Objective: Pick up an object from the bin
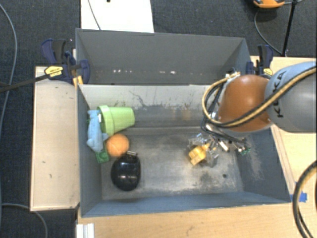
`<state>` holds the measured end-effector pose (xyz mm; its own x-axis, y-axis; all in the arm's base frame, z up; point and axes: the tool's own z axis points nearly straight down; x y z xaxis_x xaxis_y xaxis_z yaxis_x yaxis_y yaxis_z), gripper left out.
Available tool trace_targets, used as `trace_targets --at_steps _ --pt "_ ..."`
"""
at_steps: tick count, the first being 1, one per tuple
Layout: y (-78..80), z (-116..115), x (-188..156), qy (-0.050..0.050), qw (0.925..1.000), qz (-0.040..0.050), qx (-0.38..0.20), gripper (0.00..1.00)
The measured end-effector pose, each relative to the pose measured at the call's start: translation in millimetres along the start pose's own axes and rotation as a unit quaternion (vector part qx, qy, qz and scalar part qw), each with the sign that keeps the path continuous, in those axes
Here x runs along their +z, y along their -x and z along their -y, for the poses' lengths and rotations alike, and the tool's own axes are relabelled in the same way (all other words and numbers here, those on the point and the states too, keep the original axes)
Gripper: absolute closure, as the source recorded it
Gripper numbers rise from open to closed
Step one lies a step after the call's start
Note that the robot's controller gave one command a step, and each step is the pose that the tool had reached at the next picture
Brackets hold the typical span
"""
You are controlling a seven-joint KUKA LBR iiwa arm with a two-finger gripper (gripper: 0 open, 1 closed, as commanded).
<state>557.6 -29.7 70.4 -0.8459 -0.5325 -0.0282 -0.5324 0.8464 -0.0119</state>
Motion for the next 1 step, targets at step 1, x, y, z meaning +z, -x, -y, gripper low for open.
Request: trace_targets --at_steps 1 --pt "0.0 0.0 0.0 0.000 1.0000 0.0000 0.000 1.00"
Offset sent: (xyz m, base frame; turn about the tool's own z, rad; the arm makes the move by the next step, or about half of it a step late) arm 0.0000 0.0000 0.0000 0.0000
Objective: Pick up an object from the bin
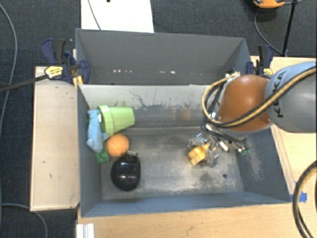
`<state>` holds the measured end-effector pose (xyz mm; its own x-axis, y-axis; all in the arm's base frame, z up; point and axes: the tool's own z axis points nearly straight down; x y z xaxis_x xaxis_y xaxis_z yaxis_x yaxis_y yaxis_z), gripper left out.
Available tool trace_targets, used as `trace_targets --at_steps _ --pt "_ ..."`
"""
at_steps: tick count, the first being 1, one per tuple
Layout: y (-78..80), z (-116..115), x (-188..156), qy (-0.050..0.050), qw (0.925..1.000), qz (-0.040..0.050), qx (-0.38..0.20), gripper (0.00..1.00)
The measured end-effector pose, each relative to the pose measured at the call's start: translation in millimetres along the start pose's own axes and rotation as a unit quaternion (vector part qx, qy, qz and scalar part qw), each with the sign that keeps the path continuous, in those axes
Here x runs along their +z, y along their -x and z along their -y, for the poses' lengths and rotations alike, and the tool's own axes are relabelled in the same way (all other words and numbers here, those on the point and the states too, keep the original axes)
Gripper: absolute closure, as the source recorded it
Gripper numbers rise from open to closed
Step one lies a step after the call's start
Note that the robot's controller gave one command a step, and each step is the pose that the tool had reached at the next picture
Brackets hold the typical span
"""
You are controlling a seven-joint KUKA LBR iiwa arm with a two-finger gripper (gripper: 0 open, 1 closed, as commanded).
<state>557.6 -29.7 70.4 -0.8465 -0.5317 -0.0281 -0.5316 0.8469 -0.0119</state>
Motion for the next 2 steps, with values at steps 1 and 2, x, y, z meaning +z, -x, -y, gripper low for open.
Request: trace_targets --at_steps 1,2 --pt "0.0 0.0 0.0 0.000 1.0000 0.0000 0.000 1.00" --pt "0.0 0.0 0.0 0.000 1.0000 -0.0001 0.001 1.00"
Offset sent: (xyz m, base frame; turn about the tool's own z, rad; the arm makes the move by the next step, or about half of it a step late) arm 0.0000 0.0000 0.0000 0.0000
